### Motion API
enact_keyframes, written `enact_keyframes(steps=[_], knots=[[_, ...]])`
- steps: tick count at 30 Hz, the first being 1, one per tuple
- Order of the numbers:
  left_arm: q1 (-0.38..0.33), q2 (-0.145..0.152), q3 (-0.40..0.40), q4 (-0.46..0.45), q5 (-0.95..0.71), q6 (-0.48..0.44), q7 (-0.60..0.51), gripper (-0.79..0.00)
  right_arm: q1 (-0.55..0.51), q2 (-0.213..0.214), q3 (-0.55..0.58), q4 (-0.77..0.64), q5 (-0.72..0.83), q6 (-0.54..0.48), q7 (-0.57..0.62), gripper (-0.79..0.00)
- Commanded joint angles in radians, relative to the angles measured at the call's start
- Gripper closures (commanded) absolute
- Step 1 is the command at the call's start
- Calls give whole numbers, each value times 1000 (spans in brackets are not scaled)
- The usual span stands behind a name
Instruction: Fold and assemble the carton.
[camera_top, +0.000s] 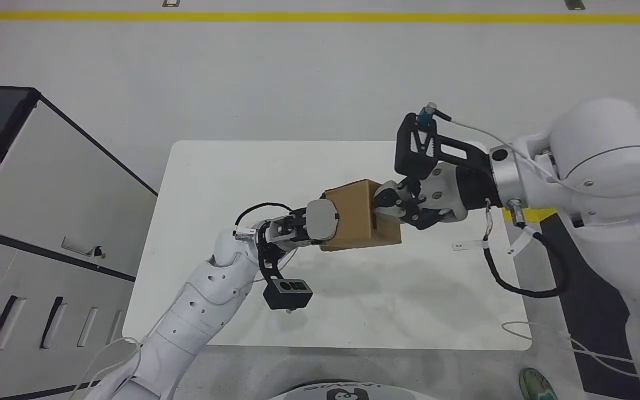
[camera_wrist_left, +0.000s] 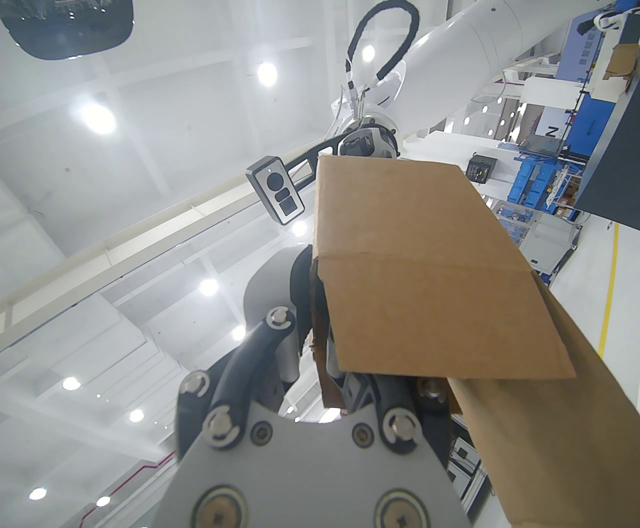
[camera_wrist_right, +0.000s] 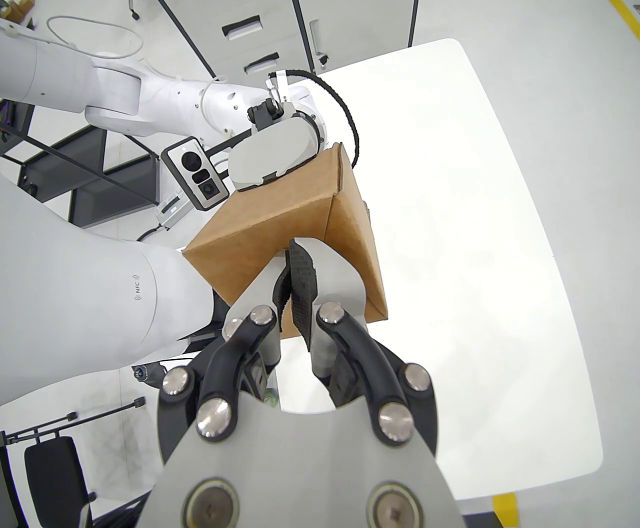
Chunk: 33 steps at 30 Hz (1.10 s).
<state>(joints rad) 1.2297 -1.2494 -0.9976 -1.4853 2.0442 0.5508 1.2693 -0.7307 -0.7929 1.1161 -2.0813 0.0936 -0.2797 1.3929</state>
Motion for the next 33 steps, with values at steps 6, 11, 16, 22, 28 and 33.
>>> enact_keyframes(steps=[6, 11, 16, 22, 28, 33], knots=[[0, 0, 0, 0, 0, 0, 0, 0, 4, 1, -3, 3, 3, -1, -4, 0], [0, 0, 0, 0, 0, 0, 0, 0, 10, 5, 18, 3, 18, 3, -10, 0], [0, 0, 0, 0, 0, 0, 0, 0, 6, 11, 58, 1, 48, 11, -15, 0], [0, 0, 0, 0, 0, 0, 0, 0, -24, 23, 143, 16, 122, 22, -41, 0], [0, 0, 0, 0, 0, 0, 0, 0, -97, 38, 253, 47, 232, 22, -61, -18], [0, 0, 0, 0, 0, 0, 0, 0, -113, 39, 264, 60, 271, 32, -63, -785]])
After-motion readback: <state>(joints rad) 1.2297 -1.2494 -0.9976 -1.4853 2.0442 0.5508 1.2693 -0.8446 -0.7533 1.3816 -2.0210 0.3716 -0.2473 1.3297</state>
